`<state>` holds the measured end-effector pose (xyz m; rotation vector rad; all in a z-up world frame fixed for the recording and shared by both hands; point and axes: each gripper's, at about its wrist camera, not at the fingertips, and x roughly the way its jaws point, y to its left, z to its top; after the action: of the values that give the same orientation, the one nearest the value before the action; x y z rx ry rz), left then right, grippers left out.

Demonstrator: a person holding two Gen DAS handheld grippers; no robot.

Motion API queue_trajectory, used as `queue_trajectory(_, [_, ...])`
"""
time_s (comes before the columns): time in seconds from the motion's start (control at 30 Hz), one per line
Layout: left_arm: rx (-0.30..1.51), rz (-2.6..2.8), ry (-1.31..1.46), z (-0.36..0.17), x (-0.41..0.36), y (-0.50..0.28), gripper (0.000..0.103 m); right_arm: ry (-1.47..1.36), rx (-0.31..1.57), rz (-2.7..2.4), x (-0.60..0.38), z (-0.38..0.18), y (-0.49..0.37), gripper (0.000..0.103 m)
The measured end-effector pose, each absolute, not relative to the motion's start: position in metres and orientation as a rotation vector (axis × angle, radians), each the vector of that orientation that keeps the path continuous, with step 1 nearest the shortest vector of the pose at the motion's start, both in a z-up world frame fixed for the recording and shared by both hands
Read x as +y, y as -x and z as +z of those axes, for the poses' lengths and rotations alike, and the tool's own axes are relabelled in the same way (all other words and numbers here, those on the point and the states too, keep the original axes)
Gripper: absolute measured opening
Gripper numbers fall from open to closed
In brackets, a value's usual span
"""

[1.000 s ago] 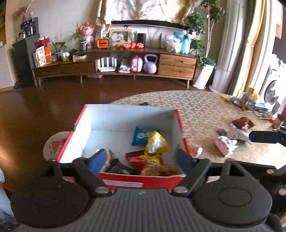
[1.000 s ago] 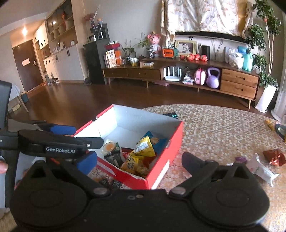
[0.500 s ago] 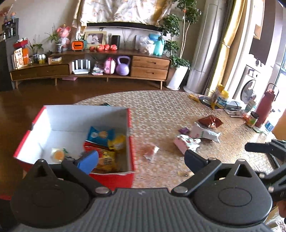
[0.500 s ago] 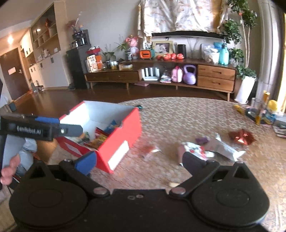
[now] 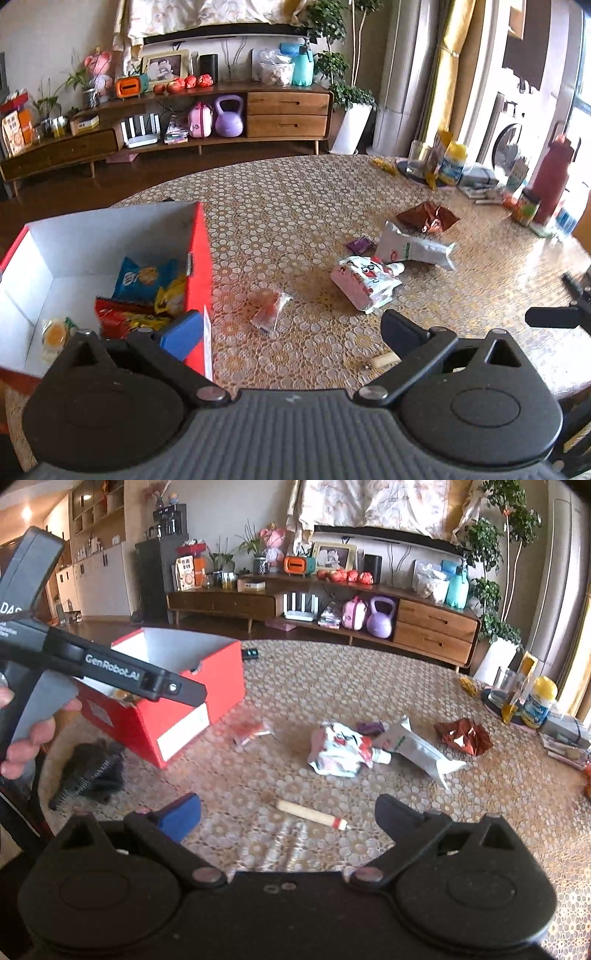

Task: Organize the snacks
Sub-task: 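Withdraw both tools from the box back toward the table, then grasp the clear orange-snack bag with the left gripper while the right grasps the cream stick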

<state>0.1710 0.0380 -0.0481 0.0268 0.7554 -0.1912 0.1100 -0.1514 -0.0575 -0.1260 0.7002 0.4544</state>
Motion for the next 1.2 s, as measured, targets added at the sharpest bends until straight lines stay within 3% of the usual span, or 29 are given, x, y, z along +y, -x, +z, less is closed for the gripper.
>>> queue_trajectory(0.5, [0.783,-0.241,-0.134,-0.097,0.006,-0.224,0.101,0.203,0.773,0.541,-0.158,-0.104,-0.159,0.076])
queue_trajectory(0.6, [0.804,-0.25,-0.138,-0.105,0.005,-0.234,0.092,0.217,0.792,0.559,-0.156,-0.113,-0.172,0.069])
queue_trajectory(0.73, [0.847,-0.259,-0.133,-0.118,0.006,-0.249,0.069,0.229,0.819,0.584,-0.154,-0.128,-0.188,0.055])
queue_trajectory(0.93, [0.909,-0.236,-0.123,-0.136,0.009,-0.269,0.059,0.262,0.847,0.627,-0.15,-0.142,-0.202,0.046])
queue_trajectory(1.07, [0.95,-0.226,-0.094,-0.146,0.013,-0.278,0.059,0.303,0.862,0.652,-0.146,-0.148,-0.207,0.038])
queue_trajectory(1.2, [0.966,-0.217,-0.077,-0.151,0.017,-0.283,0.059,0.314,0.863,0.678,-0.147,-0.151,-0.208,0.038])
